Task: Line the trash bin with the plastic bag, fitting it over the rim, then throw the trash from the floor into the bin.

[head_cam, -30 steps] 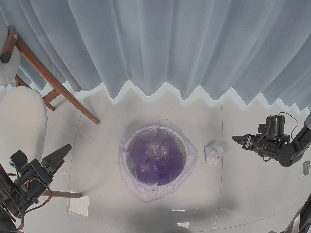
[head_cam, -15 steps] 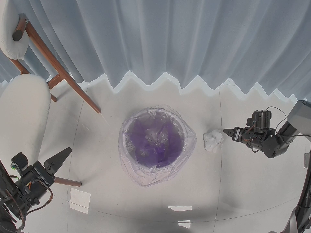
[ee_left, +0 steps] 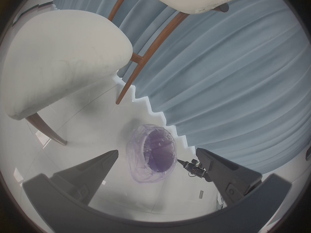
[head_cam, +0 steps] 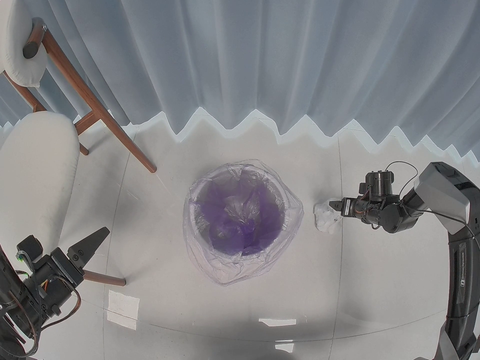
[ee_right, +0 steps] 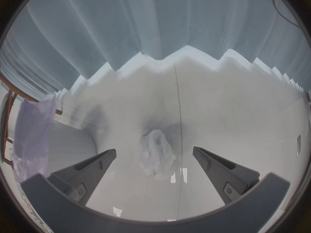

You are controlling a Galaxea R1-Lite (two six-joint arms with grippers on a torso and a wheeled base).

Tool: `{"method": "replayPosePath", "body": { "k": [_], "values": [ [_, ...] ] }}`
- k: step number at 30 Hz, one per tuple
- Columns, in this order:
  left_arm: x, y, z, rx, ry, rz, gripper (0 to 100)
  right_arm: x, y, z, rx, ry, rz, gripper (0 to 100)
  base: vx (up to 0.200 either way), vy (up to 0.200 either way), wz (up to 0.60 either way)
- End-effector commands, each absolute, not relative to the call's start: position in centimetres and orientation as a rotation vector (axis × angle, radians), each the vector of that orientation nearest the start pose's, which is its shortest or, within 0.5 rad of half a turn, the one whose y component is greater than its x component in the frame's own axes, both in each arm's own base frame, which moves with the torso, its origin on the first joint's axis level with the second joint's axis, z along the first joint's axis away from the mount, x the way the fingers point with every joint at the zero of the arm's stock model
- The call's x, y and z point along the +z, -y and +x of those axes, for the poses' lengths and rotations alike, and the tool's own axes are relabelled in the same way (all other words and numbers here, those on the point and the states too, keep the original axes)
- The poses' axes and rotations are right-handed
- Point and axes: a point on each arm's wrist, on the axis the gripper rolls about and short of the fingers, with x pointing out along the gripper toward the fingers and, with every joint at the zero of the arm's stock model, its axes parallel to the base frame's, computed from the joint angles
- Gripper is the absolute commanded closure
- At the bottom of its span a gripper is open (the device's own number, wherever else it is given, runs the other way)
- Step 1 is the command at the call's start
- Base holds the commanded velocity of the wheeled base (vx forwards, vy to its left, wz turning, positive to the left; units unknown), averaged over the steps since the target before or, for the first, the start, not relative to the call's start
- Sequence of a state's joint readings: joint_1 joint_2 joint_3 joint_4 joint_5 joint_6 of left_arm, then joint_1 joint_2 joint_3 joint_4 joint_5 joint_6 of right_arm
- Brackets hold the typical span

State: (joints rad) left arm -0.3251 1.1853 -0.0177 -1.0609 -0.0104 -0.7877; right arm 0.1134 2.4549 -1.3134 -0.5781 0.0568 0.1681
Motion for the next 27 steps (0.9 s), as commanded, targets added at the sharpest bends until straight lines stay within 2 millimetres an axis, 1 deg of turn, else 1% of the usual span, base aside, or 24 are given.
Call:
{"method": "replayPosePath", "body": {
  "k": [1,3,4,8,9,14,15,17,20,21,22,23,25,26,27],
  "values": [
    [13.3,4.0,11.9,-0.270,-0.242,-0.762,0,-2.8,-5.3,48.8,0.109,-0.642,0.131,0,0.000,0.000,0.00],
    [13.1,4.0,11.9,-0.265,-0.254,-0.762,0,-3.3,-5.4,49.4,0.109,-0.646,0.131,0,0.000,0.000,0.00],
    [13.0,3.9,11.8,-0.262,-0.262,-0.762,0,-4.1,-5.4,50.0,0.104,-0.647,0.130,0,0.000,0.000,0.00],
    [13.0,3.8,11.8,-0.252,-0.259,-0.761,0,-5.5,-5.5,51.1,0.103,-0.659,0.122,0,0.000,0.000,0.00],
    [13.0,3.8,11.8,-0.248,-0.258,-0.764,0,-5.9,-5.6,51.2,0.105,-0.672,0.114,100,0.000,0.000,0.00],
    [12.6,3.7,11.8,-0.227,-0.295,-0.769,0,-7.6,-5.9,51.6,0.090,-0.707,0.098,100,0.000,0.000,0.00],
    [12.5,3.7,11.8,-0.221,-0.303,-0.760,0,-8.2,-5.9,51.8,0.084,-0.708,0.096,100,0.000,0.000,0.00],
    [12.5,3.7,11.8,-0.215,-0.303,-0.752,0,-8.2,-5.9,51.8,0.080,-0.707,0.099,100,0.000,0.000,0.00],
    [12.5,3.4,11.9,-0.196,-0.296,-0.751,0,-7.1,-5.4,52.1,0.040,-0.670,0.107,100,0.000,0.000,0.00],
    [12.5,3.1,12.0,-0.173,-0.282,-0.755,0,-4.8,-4.7,52.4,0.000,-0.603,0.124,100,0.000,0.000,0.00],
    [12.6,3.0,12.0,-0.169,-0.272,-0.757,0,-3.6,-4.2,52.3,-0.020,-0.573,0.135,100,0.000,0.000,0.00],
    [12.7,2.9,12.0,-0.165,-0.258,-0.758,0,-1.3,-3.4,51.9,-0.038,-0.532,0.151,100,0.000,0.000,0.00],
    [12.7,2.9,12.0,-0.165,-0.258,-0.758,0,-1.3,-3.4,51.9,-0.038,-0.532,0.151,100,0.000,0.000,0.00],
    [13.0,2.9,11.8,-0.170,-0.234,-0.755,0,4.9,-1.9,49.7,-0.058,-0.452,0.171,100,0.000,0.000,0.00],
    [13.1,2.8,11.7,-0.172,-0.226,-0.756,0,7.1,-1.4,48.4,-0.065,-0.428,0.176,100,0.000,0.000,0.00]
  ]
}}
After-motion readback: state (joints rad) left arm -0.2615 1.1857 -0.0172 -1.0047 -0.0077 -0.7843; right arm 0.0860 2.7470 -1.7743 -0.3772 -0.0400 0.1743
